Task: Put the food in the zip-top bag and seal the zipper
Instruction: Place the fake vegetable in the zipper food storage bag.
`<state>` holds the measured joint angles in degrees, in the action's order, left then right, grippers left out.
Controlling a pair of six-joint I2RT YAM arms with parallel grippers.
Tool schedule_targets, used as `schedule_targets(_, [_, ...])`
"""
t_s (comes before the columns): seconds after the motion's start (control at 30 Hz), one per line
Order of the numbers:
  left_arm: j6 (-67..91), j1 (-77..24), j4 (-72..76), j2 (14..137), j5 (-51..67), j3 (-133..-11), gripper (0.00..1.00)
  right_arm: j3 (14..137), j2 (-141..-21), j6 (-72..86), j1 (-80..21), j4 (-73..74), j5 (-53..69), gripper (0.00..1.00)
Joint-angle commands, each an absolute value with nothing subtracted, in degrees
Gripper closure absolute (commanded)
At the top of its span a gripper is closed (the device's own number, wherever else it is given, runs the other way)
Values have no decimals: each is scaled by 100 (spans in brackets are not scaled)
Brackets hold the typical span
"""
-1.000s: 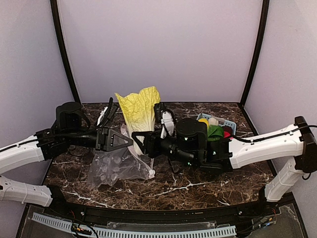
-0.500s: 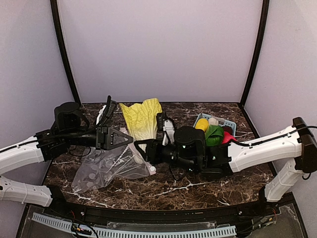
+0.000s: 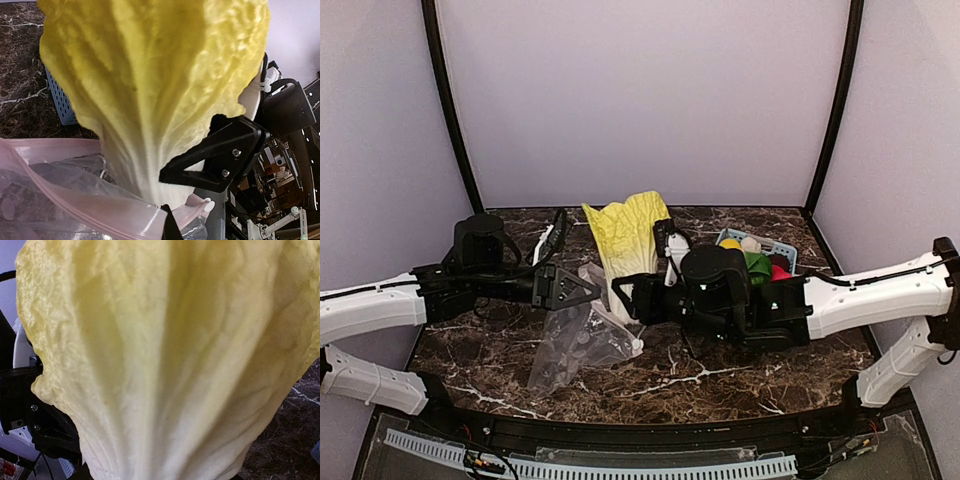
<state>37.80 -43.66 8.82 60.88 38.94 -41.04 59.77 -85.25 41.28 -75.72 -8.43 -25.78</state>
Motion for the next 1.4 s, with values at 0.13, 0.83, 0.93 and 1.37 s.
schedule_targets(0.13, [3886, -4523, 1543, 6902, 4193, -4893, 99, 6293, -7512, 3245, -7583, 429, -3526, 97])
schedule_targets(0.83, [5129, -4946, 4613, 7577, 3450, -3743, 99, 7455, -7601, 2821, -7564, 1888, -3992, 96])
schedule_targets(0.93, [4829, -4936, 3928, 7117, 3277, -3393, 99, 7609, -7910, 2765, -7590, 1769, -3880, 97])
schedule_targets(1.37, [4469, -4685, 1926, 5956, 2829, -3313, 99, 7601, -8540, 2086, -7882, 28, -2718, 97])
